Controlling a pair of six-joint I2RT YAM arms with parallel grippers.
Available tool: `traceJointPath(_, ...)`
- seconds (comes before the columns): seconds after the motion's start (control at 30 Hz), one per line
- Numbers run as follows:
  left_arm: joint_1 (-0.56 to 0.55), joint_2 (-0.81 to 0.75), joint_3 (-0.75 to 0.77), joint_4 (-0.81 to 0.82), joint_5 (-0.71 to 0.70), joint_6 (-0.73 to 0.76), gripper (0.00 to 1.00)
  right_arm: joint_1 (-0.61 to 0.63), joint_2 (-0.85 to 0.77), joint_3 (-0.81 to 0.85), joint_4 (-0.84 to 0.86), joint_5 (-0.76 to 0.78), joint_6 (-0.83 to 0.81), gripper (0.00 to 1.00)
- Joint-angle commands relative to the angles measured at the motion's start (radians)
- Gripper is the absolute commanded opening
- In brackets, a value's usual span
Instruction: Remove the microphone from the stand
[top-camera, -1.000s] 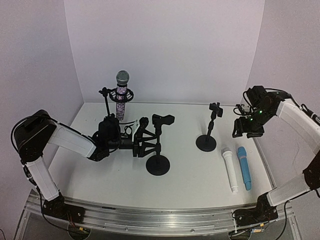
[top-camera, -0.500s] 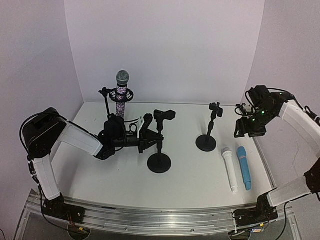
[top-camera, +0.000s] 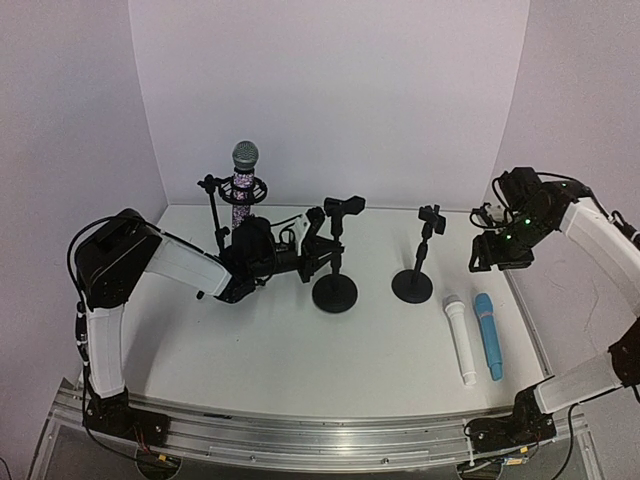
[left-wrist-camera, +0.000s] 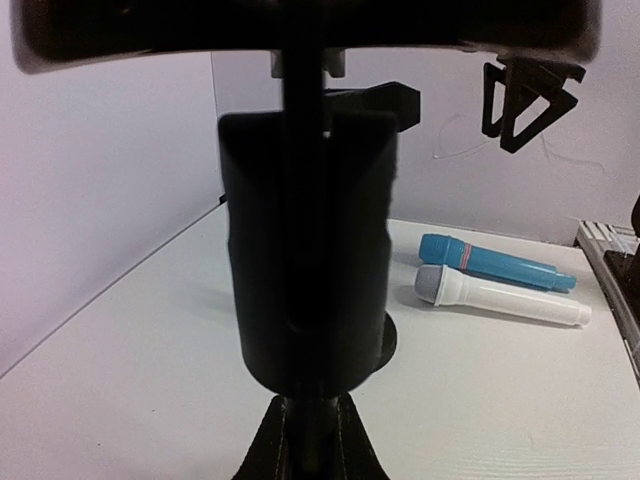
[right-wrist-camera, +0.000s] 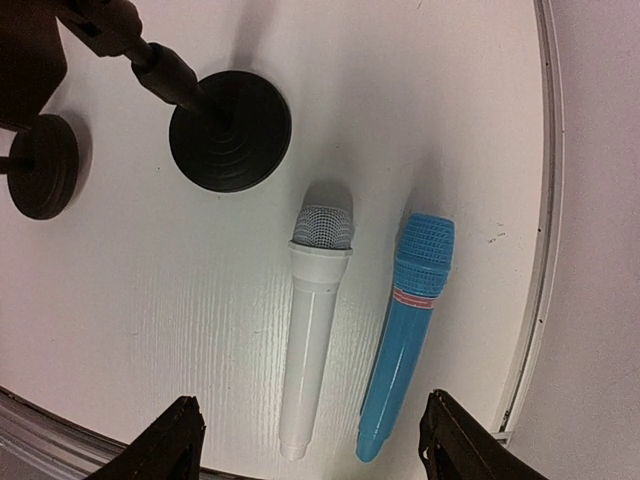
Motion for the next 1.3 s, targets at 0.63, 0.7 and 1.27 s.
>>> traceJointPath(0.63, 0.084, 0.068, 0.153, -0.057, 0.119, 0.062, 0.00, 0.001, -0.025, -0.021, -0.005, -0.001, -0.026, 0.72)
traceJointPath(0.7, 0.082, 0.062, 0.143, -0.069, 0.125, 0.057, 0.06, 0.001, -0.026, -0.020, -0.005, -0.002, -0.025, 0.72)
traceJointPath(1.27, 0.083, -0.050, 0.022, -0.111, 0.177, 0.039, 0.74, 0.002, -0.051, -0.015, -0.005, -0.051, -0.007, 0.71)
